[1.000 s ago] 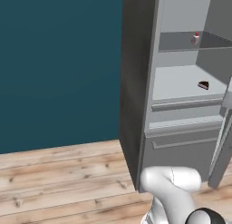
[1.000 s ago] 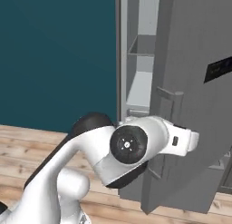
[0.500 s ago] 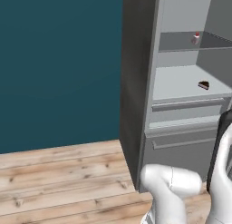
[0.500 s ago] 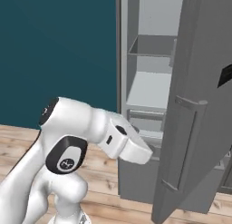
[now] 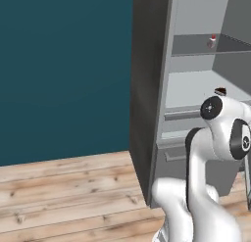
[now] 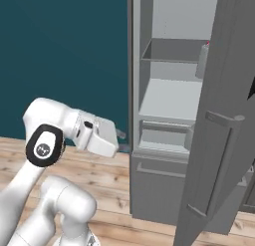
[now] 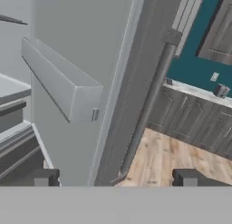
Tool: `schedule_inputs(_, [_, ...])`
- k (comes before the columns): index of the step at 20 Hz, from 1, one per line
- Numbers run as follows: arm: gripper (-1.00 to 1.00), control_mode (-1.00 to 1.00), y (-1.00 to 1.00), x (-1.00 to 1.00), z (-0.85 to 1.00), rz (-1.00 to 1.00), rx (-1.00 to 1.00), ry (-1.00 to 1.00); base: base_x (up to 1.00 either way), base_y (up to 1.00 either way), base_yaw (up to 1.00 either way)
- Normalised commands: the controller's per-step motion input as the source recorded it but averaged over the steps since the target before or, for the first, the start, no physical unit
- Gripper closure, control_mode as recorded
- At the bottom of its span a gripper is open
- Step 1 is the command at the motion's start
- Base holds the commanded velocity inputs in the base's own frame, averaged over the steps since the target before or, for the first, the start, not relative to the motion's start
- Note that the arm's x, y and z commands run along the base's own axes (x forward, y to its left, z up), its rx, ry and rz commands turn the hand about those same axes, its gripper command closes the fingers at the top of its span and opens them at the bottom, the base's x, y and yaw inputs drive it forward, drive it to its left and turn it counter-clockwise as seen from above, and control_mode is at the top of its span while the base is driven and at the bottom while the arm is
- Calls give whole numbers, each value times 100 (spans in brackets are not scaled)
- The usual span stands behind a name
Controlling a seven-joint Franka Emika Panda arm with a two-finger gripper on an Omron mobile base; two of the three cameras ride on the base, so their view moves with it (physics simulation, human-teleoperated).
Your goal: Take the cakes from the fridge and place them on the empty tray on the dining counter.
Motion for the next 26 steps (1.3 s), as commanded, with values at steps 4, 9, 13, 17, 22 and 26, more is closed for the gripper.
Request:
schedule_inputs(4, [-100,-100,1,95,0,0,0,0,0,0,0])
schedule_inputs(9, [-100,-100,-15,100,0,4,2,6,0,0,0])
schedule_inputs(13, [-100,-100,-67,100,-19,10,4,5,0,0,0])
schedule_inputs(17, [-100,-100,-99,100,-37,8,0,10,0,0,0])
schedule_inputs(22, [-100,-100,-100,76,-41,5,0,17,0,0,0])
schedule_inputs(26, [-100,-100,-100,-4,-41,0,0,8,0,0,0])
